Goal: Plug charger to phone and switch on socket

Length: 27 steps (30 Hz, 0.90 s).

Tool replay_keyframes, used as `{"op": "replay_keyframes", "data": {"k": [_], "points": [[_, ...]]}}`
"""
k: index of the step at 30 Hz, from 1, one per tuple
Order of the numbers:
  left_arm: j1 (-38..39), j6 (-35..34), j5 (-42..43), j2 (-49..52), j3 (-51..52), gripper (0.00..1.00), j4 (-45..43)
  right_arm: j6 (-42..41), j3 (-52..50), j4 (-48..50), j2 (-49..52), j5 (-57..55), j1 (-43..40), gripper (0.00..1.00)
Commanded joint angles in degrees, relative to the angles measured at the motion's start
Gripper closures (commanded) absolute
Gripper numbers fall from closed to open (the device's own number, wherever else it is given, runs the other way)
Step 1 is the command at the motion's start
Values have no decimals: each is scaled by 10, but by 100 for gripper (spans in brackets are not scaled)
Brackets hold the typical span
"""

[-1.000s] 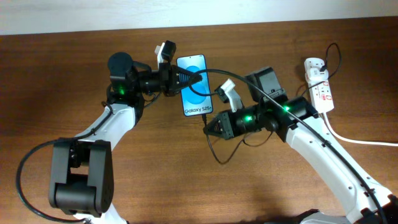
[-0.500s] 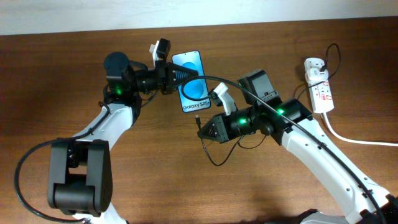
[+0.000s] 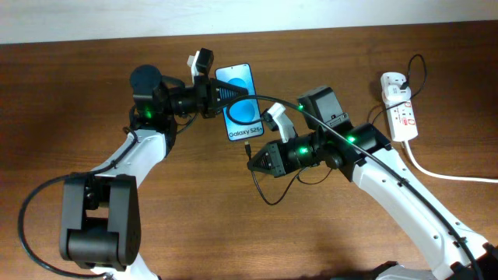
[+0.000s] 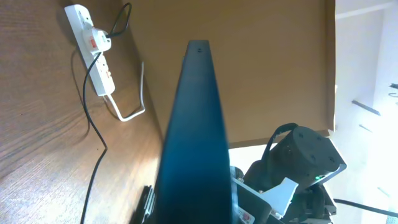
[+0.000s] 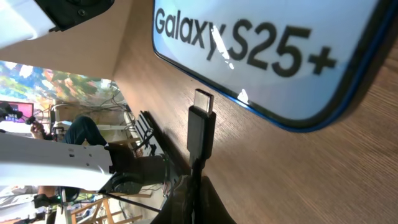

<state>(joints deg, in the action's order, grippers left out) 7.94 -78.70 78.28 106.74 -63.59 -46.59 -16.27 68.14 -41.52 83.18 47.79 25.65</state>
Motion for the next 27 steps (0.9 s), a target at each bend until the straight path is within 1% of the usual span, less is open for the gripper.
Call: {"op": "replay_keyframes", "data": {"k": [1, 5, 11, 16, 19, 21, 24, 27], "points": [[-2, 7, 15, -2, -8, 100, -5, 7, 17, 4, -12, -20, 2, 96], [-2, 7, 19, -2, -8, 100, -5, 7, 17, 22, -12, -21, 2, 96], [-2, 7, 20, -2, -8, 100, -5, 7, 17, 35, -11, -50, 2, 96], [-2, 8, 40, -2, -8, 100, -5, 7, 17, 79, -11, -50, 2, 94], [-2, 16, 48, -2, -8, 100, -5, 8, 17, 85, -11, -98, 2, 94], [-1, 16, 59, -2, -8, 100, -5, 10, 17, 93, -11, -106, 2, 93], [-1, 21, 75, -2, -8, 100, -5, 25, 17, 133, -11, -106, 2, 92], [-1, 21, 93, -2, -8, 100, -5, 19, 17, 167, -11, -99, 2, 91]]}}
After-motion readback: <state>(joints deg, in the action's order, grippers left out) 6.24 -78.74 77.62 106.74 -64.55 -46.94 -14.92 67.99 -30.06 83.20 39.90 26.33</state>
